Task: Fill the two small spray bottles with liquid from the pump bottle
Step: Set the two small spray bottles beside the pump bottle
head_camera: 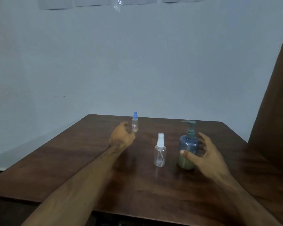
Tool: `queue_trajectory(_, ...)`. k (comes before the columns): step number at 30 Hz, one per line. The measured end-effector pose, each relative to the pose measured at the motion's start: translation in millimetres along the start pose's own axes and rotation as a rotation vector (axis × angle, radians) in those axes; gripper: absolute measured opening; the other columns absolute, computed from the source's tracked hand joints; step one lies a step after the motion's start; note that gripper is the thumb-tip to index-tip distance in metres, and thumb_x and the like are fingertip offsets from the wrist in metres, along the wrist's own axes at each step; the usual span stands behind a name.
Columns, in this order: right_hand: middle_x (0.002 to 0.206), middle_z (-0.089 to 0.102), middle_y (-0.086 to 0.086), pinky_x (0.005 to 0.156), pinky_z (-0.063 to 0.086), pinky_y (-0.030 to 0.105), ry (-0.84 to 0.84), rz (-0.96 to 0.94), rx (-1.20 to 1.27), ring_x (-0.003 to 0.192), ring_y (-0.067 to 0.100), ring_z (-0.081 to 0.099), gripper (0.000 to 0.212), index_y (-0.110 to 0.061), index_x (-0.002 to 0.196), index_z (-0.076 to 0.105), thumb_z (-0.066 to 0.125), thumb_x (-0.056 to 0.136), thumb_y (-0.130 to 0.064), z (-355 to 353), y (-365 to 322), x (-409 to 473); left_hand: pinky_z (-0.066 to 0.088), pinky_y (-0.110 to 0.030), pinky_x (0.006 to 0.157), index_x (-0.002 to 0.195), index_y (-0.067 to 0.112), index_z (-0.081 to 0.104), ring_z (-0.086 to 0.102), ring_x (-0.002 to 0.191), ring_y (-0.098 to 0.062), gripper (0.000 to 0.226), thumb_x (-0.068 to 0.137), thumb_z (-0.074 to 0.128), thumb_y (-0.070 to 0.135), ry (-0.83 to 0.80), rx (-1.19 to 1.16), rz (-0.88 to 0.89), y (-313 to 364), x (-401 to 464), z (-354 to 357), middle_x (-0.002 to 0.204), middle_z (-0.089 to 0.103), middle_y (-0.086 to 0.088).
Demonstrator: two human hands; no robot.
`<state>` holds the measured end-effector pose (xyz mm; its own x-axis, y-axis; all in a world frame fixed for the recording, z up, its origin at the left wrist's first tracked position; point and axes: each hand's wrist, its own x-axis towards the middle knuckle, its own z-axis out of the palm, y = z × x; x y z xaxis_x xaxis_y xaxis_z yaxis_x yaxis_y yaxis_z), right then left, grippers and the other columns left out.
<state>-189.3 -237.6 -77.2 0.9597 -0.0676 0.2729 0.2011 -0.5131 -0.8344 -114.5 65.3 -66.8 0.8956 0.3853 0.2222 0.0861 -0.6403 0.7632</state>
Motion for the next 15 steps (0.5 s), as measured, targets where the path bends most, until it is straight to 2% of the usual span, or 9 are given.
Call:
queue_trajectory(3,0.151,0.053,-0.009,0.110,0.049,0.050,-0.089,0.021,0.053,0.129,0.017,0.058,0.116,-0.040,0.154,0.034,0.090,0.055,-0.059,4,-5,5,0.048,-0.041,0.107,0.149,0.019,0.041,0.055,0.131,-0.024,0.080,0.081,0.075,0.046,0.007,0.027,-0.007,-9,32,16,0.147,0.054,-0.003)
queue_trajectory(5,0.148,0.056,-0.009,0.111,0.048,0.051,-0.135,0.054,0.104,0.129,0.020,0.058,0.112,-0.043,0.150,0.038,0.088,0.050,-0.056,6,-6,8,0.047,-0.040,0.108,0.151,0.016,0.038,0.053,0.133,-0.024,0.087,0.080,0.078,0.046,-0.010,-0.004,-0.019,-11,51,28,0.149,0.051,-0.004)
queue_trajectory(7,0.140,0.060,-0.015,0.108,0.051,0.049,-0.153,0.055,0.170,0.124,0.017,0.062,0.103,-0.055,0.137,0.043,0.092,0.047,-0.052,4,-5,8,0.044,-0.038,0.109,0.152,0.013,0.035,0.051,0.135,-0.025,0.089,0.081,0.080,0.041,-0.020,-0.036,-0.021,-12,70,40,0.152,0.048,-0.005)
queue_trajectory(9,0.130,0.065,-0.023,0.102,0.054,0.040,-0.154,0.033,0.234,0.116,0.009,0.066,0.096,-0.066,0.124,0.046,0.096,0.043,-0.050,3,-5,9,0.043,-0.035,0.106,0.153,0.012,0.034,0.051,0.134,-0.026,0.089,0.081,0.081,0.037,-0.023,-0.060,-0.011,-10,85,50,0.150,0.048,-0.006)
queue_trajectory(12,0.127,0.064,-0.029,0.098,0.053,0.031,-0.154,0.005,0.291,0.113,0.003,0.066,0.099,-0.067,0.125,0.044,0.096,0.044,-0.044,4,-3,10,0.044,-0.030,0.093,0.148,0.013,0.039,0.058,0.120,-0.024,0.082,0.082,0.081,0.037,-0.039,-0.097,0.005,-11,102,65,0.139,0.056,-0.006)
queue_trajectory(15,0.125,0.063,-0.037,0.099,0.051,0.029,-0.160,-0.028,0.298,0.113,-0.002,0.066,0.100,-0.069,0.125,0.042,0.096,0.043,-0.046,4,-3,11,0.050,-0.034,0.093,0.137,0.015,0.051,0.059,0.104,-0.020,0.059,0.087,0.077,0.033,-0.039,-0.101,-0.016,-12,112,74,0.129,0.063,-0.005)
